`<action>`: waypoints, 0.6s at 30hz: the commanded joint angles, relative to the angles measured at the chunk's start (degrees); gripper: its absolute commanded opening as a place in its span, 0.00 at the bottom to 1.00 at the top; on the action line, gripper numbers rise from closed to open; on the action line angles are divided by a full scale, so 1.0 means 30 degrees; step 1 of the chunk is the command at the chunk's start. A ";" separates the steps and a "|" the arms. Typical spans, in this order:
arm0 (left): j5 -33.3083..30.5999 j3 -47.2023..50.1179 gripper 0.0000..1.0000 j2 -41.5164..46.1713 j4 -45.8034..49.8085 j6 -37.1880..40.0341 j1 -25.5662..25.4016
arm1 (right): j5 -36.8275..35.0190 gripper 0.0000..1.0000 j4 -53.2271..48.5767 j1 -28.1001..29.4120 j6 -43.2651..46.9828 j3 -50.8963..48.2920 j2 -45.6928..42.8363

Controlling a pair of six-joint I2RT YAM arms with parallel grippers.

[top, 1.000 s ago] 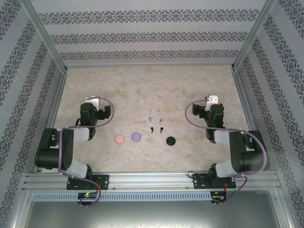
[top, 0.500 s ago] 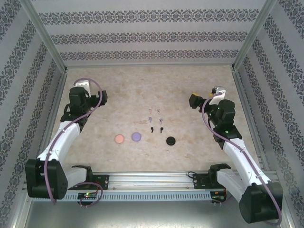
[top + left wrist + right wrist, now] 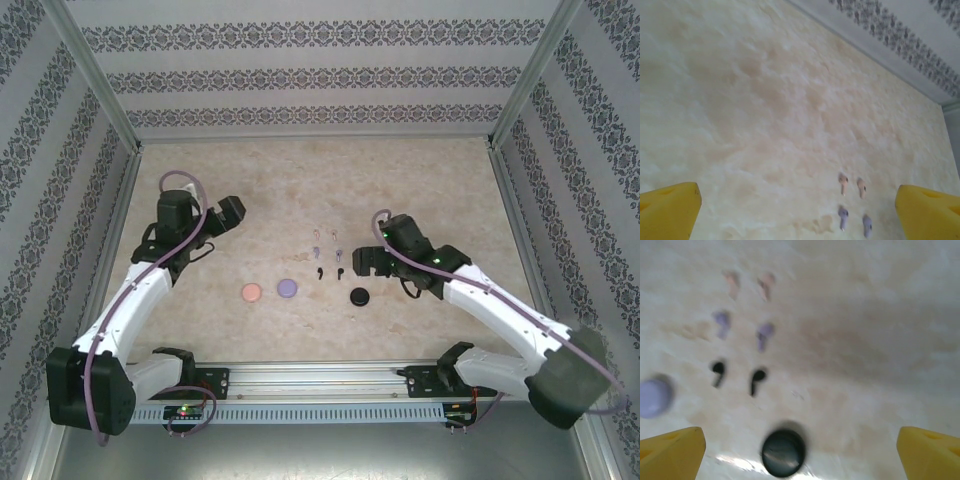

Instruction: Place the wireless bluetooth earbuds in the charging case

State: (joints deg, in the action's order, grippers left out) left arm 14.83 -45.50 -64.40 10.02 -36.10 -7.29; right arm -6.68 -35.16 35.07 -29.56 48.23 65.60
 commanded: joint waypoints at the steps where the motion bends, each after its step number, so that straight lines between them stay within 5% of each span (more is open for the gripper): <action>1: 0.0347 -0.0381 0.99 -0.0858 0.1042 -0.0766 -0.1233 | -0.3341 0.98 -0.4773 0.0369 -0.1664 0.1589 0.0635; 8: 0.0071 -0.0904 0.99 -0.1932 0.1768 -0.0302 -0.2665 | 0.0490 0.98 -0.3835 -0.0215 -0.0782 0.1035 -0.0249; 18: -0.0833 -0.2279 0.99 -0.2922 0.3202 -0.1076 -0.3413 | 0.0863 0.89 -0.4812 0.0706 0.0208 0.1674 0.2885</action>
State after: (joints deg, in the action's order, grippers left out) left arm 14.13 -49.87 -72.95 16.16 -37.45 -16.82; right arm -5.06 -47.83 36.25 -30.87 52.05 71.94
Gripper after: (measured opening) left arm 0.994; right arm 0.895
